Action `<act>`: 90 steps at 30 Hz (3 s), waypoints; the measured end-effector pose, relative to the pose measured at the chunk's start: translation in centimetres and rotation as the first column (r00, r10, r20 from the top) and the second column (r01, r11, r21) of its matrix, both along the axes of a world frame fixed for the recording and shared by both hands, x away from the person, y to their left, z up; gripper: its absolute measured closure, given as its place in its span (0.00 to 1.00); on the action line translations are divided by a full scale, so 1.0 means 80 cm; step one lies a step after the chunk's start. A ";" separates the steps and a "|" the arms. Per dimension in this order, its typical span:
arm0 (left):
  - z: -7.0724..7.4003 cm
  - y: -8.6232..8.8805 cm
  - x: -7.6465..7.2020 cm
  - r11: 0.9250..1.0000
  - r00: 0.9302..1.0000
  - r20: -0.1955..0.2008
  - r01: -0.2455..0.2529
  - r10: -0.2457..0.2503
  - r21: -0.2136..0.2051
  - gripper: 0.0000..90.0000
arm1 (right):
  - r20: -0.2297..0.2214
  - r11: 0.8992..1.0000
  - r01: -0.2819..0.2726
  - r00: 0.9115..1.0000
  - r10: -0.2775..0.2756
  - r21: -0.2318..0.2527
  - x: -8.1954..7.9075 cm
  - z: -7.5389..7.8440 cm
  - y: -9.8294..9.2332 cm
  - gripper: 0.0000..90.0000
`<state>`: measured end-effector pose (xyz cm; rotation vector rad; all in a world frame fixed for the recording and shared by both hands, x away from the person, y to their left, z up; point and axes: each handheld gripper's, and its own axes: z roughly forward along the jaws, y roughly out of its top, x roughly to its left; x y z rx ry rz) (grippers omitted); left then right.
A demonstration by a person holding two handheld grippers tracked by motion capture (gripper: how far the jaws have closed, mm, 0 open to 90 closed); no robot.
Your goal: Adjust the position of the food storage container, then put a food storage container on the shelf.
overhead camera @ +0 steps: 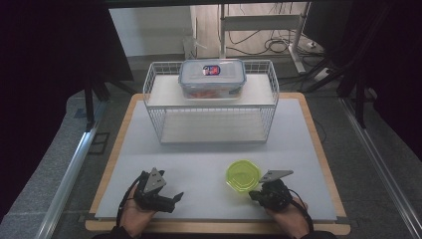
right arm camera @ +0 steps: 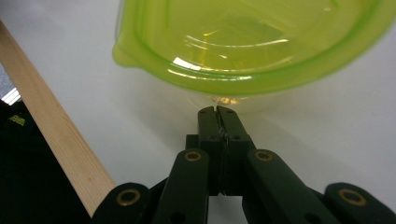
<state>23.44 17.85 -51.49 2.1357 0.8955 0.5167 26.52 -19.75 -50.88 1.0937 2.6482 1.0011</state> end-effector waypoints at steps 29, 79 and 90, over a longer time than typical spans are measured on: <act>0.001 0.001 -0.001 1.000 1.000 0.003 0.003 -0.003 0.000 0.05 | 0.030 0.995 -0.098 0.995 0.098 -0.006 0.021 -0.001 0.062 0.99; -0.004 0.013 -0.001 1.000 1.000 -0.002 -0.024 0.024 0.007 0.05 | 0.112 0.989 0.137 0.983 -0.142 0.052 0.023 0.019 -0.055 0.42; -0.004 0.011 -0.001 1.000 1.000 0.002 -0.019 0.019 0.016 0.05 | 0.037 0.968 0.162 0.984 -0.172 0.190 0.029 0.038 -0.054 0.53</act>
